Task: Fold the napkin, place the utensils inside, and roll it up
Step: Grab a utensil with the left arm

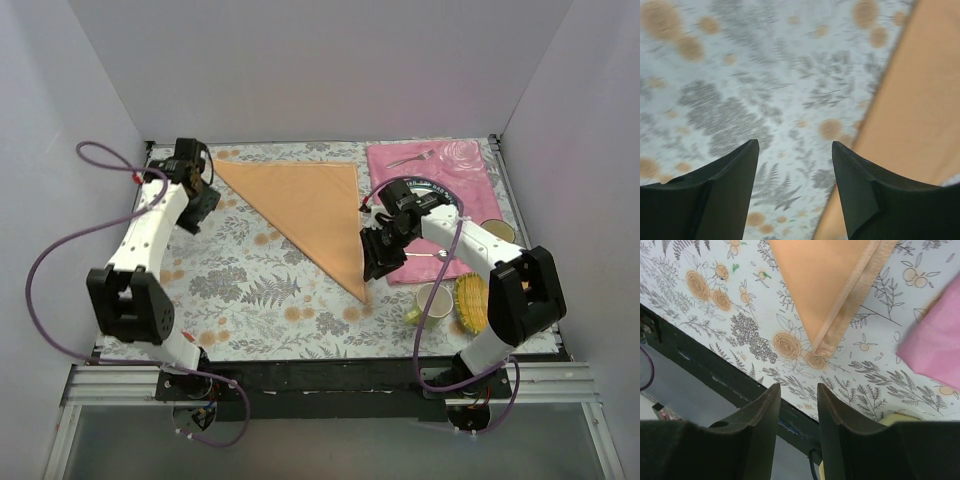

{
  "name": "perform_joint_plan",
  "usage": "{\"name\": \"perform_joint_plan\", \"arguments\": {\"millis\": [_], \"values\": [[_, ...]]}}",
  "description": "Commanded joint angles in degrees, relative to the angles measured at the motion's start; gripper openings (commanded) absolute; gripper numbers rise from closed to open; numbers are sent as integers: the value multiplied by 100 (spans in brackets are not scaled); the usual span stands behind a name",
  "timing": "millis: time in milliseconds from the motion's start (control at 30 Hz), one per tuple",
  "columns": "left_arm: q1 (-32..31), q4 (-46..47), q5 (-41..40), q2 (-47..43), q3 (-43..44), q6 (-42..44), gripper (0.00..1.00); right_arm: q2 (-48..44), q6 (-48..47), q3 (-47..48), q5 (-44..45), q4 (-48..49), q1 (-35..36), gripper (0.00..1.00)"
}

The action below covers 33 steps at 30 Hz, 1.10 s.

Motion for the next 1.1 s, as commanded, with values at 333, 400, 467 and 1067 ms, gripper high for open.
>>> {"name": "perform_joint_plan", "arguments": {"millis": [333,400,467,1067], "values": [[2196,-1619,91,-3042,-3846,-1524,64,-502,-149,-48,-465,-102,766,45],[2548,-1619,251,-3157,-4049,-1639,69,-580,-140,-65,-500,-49,766,45],[2795,-1610,94,-3210,-4190,-1762,78,-642,-158,-127,-483,-14,766,45],[3692,587,-233,-3842,-5938,-2227,85,-976,-290,-329,-210,-22,766,47]]}}
